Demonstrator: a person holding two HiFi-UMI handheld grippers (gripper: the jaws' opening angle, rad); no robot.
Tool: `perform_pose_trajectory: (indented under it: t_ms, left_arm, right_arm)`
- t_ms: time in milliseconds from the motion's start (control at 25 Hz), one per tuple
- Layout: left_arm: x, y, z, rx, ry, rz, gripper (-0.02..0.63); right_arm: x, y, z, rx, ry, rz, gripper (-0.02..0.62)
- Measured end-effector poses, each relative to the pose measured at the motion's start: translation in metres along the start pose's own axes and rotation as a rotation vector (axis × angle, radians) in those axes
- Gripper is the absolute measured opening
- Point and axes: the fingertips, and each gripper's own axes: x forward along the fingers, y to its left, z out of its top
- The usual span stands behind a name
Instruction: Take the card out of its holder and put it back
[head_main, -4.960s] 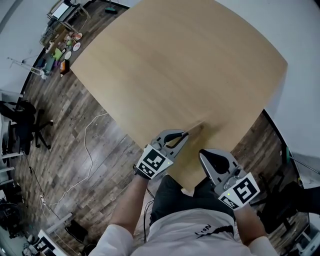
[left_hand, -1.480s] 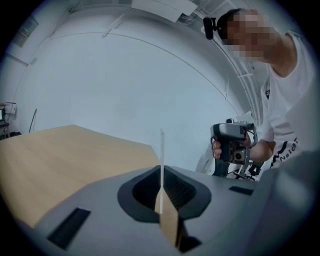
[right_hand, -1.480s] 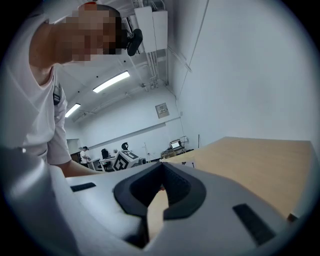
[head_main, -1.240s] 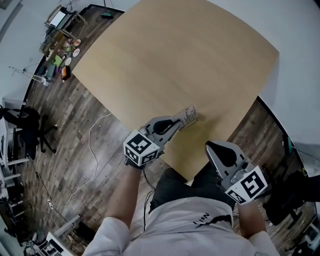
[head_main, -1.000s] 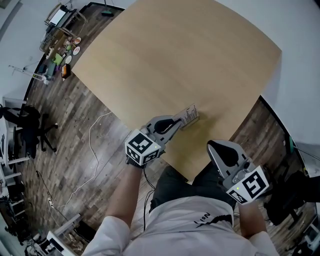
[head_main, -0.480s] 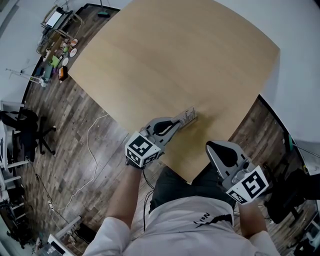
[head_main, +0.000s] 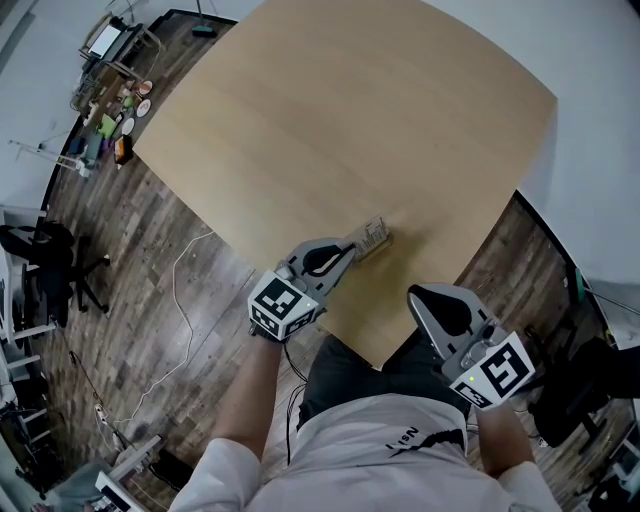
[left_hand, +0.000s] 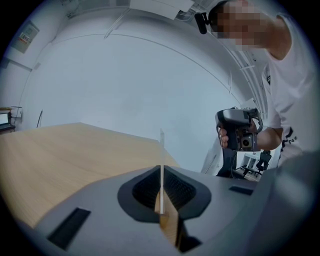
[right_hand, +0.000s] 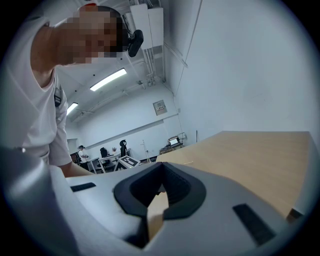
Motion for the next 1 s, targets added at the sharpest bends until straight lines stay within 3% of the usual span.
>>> perform_pose_trajectory:
  t_ms: [520,760,1000]
  left_arm:
    - [0.002,0.000,-0.001,-0.003,-0.018,-0.008,0.025]
    - [0.004,0.000,-0.014,0.009,0.020,0.000,0.026]
    - [0.005,0.001,-0.020,-0.030,0.017,0.007,0.028]
  right_arm:
    - [-0.001,-0.001,-0.002,-0.001,0.007,-0.001,0.012]
    - [0.000,-0.002,-0.005,0.001,0.012,-0.002,0.012]
    - [-0.001,0.000,-0.010,0.005,0.027,0.008,0.012]
